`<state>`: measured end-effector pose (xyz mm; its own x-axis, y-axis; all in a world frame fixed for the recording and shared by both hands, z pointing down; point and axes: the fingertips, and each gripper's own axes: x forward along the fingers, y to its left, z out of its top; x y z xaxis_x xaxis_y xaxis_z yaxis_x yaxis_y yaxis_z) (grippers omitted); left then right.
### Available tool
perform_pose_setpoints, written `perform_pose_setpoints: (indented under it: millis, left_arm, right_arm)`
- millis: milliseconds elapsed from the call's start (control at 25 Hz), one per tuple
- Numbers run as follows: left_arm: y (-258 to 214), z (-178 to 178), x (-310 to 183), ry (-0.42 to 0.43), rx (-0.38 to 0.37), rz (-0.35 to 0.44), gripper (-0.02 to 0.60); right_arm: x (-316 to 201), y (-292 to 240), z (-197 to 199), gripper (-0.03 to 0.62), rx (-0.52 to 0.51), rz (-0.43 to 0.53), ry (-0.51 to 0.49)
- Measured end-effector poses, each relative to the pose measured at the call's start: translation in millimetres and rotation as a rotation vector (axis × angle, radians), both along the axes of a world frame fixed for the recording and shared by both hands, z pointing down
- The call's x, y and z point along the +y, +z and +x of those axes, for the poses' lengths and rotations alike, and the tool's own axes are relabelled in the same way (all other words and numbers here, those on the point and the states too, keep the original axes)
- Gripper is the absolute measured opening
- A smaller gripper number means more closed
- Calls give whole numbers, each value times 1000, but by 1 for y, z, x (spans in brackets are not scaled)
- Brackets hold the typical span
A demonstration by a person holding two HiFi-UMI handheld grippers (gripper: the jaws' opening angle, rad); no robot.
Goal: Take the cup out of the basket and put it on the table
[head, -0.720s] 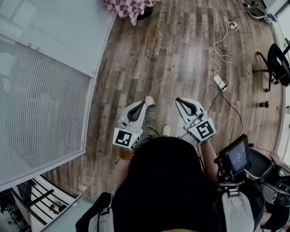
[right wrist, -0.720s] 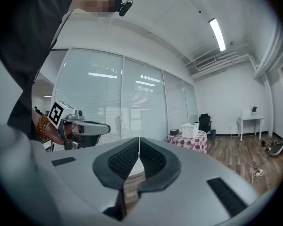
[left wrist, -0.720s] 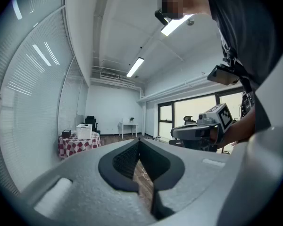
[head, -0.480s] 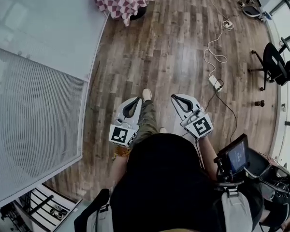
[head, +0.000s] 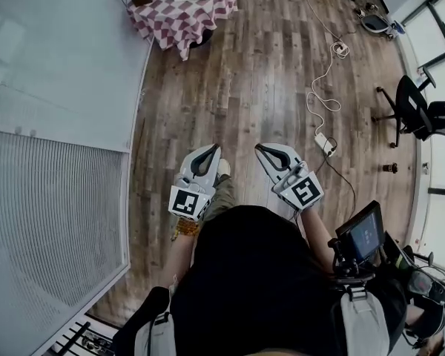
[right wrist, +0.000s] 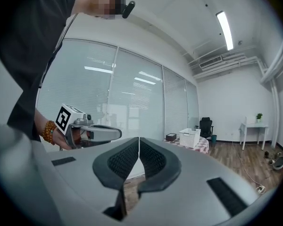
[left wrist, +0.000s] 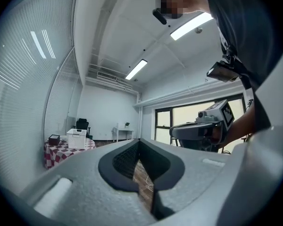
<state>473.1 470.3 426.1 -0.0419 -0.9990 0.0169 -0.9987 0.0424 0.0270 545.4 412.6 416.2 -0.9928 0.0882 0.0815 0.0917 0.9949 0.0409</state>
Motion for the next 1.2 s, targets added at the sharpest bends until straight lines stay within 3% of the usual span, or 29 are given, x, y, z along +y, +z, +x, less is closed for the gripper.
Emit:
perform_pose_setpoints:
  millis: [280, 520, 960, 1200]
  left_arm:
    - [-6, -87, -30, -11, 9, 19, 6]
    - [-1, -144, -44, -6, 17, 7, 6]
    - [8, -202, -81, -6, 30, 34, 6]
    - [15, -227, -101, -53, 41, 19, 6]
  right_arm:
    - [-24, -9, -100, 14, 7, 5, -45]
    - [-40, -12, -161, 14, 10, 18, -49]
    - [-84, 1, -211, 14, 44, 4, -26]
    - [-120, 14, -249, 14, 36, -2, -60]
